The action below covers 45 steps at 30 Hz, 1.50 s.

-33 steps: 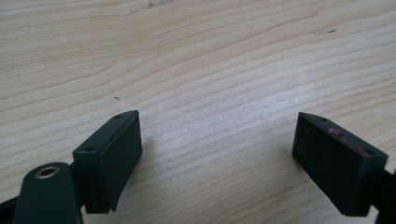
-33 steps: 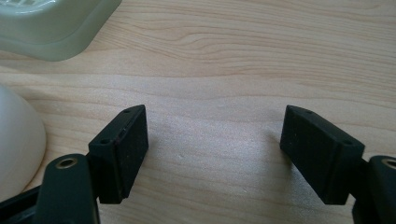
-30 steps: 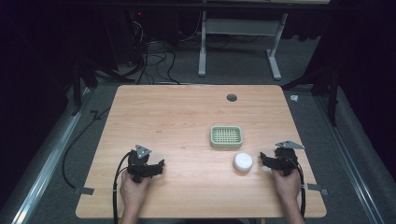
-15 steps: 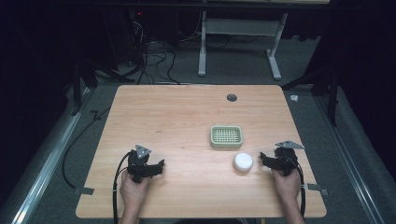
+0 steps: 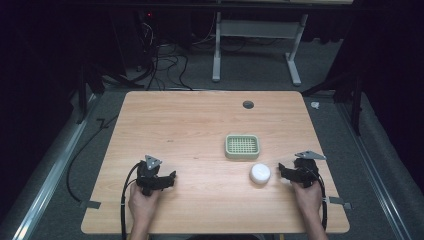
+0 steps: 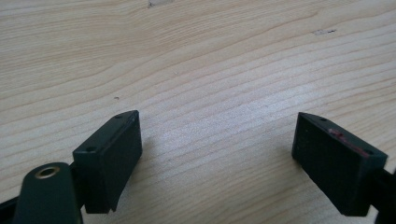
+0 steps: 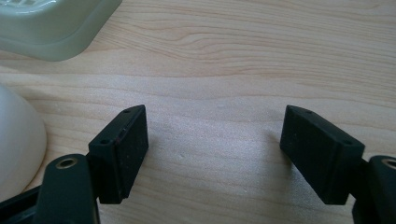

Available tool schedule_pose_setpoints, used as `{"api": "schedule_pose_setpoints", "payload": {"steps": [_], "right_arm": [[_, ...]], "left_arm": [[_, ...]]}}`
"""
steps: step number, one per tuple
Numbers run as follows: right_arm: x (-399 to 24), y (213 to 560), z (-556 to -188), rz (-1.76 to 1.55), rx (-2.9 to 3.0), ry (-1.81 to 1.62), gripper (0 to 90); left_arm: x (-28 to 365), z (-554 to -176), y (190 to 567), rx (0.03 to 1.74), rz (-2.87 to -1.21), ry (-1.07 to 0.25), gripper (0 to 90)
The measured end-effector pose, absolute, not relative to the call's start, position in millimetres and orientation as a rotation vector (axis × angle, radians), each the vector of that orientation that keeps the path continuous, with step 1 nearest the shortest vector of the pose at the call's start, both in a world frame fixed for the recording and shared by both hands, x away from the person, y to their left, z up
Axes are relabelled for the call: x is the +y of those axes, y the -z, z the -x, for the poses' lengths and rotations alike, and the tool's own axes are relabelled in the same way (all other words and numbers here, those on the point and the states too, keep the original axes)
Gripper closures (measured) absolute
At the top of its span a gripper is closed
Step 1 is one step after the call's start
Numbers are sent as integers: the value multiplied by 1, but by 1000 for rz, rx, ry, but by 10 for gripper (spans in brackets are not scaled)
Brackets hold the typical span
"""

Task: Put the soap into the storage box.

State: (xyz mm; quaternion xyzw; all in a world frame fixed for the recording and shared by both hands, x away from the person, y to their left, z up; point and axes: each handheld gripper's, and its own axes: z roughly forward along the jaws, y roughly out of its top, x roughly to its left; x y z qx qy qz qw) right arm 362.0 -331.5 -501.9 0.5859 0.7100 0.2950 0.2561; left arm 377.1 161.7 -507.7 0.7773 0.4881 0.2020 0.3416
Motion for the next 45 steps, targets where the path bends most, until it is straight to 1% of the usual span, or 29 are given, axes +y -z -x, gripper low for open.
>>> {"api": "schedule_pose_setpoints", "payload": {"steps": [6, 18, 34, 45], "right_arm": [[-331, 502, -362, -1584, 1946, -802, 211], [-327, 494, -357, -1573, 1963, -855, 216], [-331, 482, -329, -1547, 1950, -951, 236], [-322, 472, -315, -1499, 1956, -1021, 241]], "left_arm": [[162, -377, 508, 1270, -2022, -526, 164], [162, -377, 508, 1270, -2022, -526, 164], [162, -377, 508, 1270, -2022, -527, 163], [162, -377, 508, 1270, -2023, -527, 163]]}}
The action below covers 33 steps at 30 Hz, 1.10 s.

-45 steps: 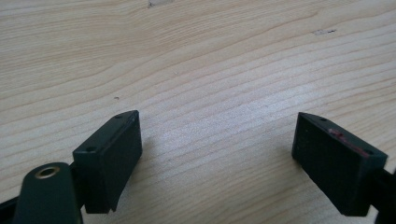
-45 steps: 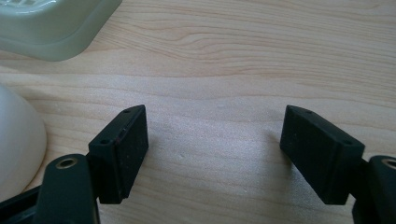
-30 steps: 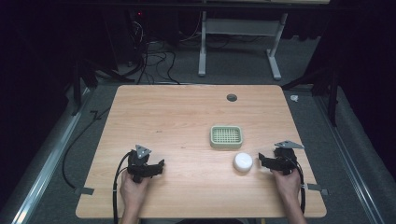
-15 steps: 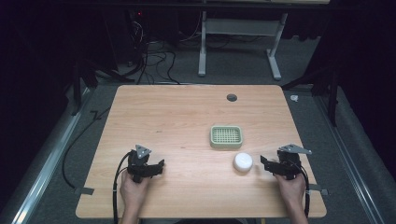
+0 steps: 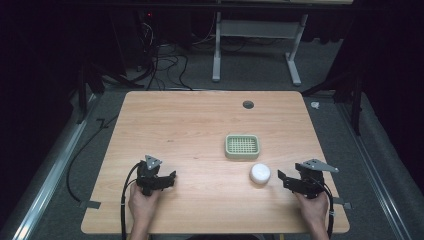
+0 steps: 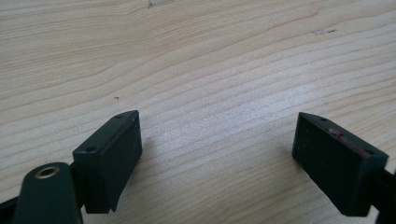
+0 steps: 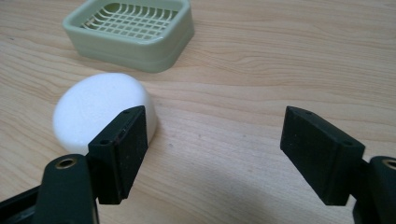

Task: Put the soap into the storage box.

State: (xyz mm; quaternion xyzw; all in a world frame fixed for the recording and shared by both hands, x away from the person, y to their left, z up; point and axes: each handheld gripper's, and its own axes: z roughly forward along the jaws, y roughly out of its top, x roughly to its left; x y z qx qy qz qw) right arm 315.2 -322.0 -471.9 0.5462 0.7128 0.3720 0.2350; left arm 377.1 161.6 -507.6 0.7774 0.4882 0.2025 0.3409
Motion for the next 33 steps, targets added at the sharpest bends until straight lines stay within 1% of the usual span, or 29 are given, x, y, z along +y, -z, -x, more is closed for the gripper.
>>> {"api": "schedule_pose_setpoints", "payload": {"steps": [14, 28, 33], "right_arm": [[-305, 464, -308, -1438, 1998, -1080, 239], [-284, 461, -316, -1362, 2075, -1115, 228], [-277, 463, -322, -1343, 2107, -1124, 212]], "left_arm": [[162, -377, 508, 1270, -2023, -527, 163], [162, -377, 508, 1270, -2022, -527, 163], [162, -377, 508, 1270, -2023, -527, 163]]}}
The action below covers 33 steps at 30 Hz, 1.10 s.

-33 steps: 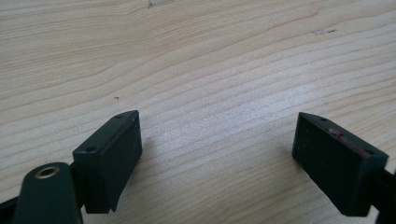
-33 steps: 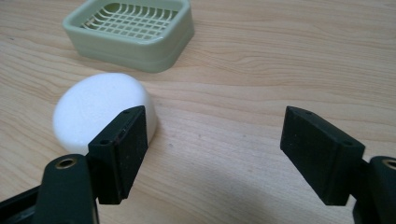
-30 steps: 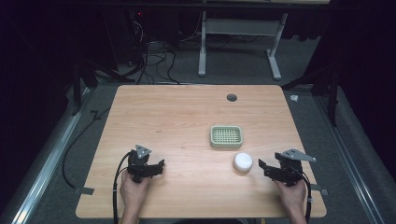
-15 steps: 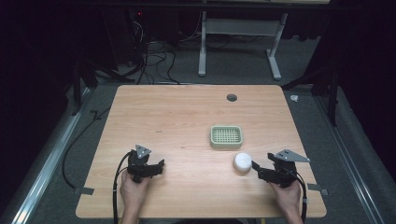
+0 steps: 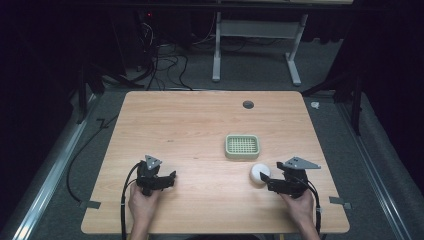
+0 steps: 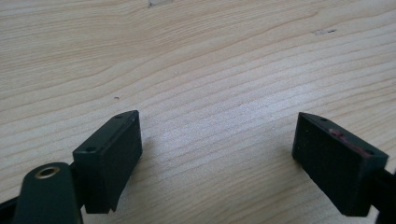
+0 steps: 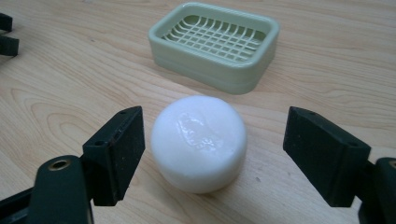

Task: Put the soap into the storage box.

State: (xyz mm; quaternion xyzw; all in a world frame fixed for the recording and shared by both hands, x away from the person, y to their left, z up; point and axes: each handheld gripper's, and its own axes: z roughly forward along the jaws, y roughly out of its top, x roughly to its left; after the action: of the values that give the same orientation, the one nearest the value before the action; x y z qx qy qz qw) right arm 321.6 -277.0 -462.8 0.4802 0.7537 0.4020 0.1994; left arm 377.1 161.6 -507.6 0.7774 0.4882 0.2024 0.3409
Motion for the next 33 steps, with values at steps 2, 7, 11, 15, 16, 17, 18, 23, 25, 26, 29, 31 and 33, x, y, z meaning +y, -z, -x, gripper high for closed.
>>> {"api": "schedule_pose_setpoints", "payload": {"steps": [2, 7, 11, 15, 16, 17, 18, 23, 25, 26, 29, 31, 33], "right_arm": [[-274, 464, -324, -1347, 2119, -1113, 204], [-269, 468, -329, -1349, 2138, -1102, 192], [-265, 470, -332, -1342, 2149, -1093, 185], [-261, 471, -336, -1333, 2163, -1079, 179], [-259, 472, -337, -1336, 2165, -1078, 176], [-258, 472, -338, -1332, 2172, -1074, 172], [-258, 473, -339, -1329, 2179, -1067, 169], [-253, 477, -343, -1323, 2200, -1048, 159], [-251, 478, -344, -1327, 2209, -1032, 155], [-251, 479, -345, -1331, 2209, -1030, 153], [-249, 482, -347, -1328, 2218, -1019, 153], [-248, 483, -348, -1333, 2222, -1006, 153], [-247, 485, -349, -1337, 2226, -999, 153]], "left_arm": [[162, -377, 508, 1270, -2023, -526, 163], [162, -377, 508, 1270, -2023, -526, 163], [162, -377, 508, 1270, -2022, -526, 163], [162, -377, 508, 1270, -2022, -526, 163], [162, -377, 508, 1270, -2022, -526, 163], [162, -377, 508, 1270, -2022, -526, 163], [162, -377, 508, 1270, -2022, -526, 163], [162, -377, 508, 1270, -2023, -526, 163], [162, -377, 508, 1270, -2023, -526, 163], [162, -377, 508, 1270, -2022, -526, 163], [162, -377, 508, 1270, -2022, -526, 163], [162, -377, 508, 1270, -2022, -526, 163], [162, -377, 508, 1270, -2022, -526, 163]]}}
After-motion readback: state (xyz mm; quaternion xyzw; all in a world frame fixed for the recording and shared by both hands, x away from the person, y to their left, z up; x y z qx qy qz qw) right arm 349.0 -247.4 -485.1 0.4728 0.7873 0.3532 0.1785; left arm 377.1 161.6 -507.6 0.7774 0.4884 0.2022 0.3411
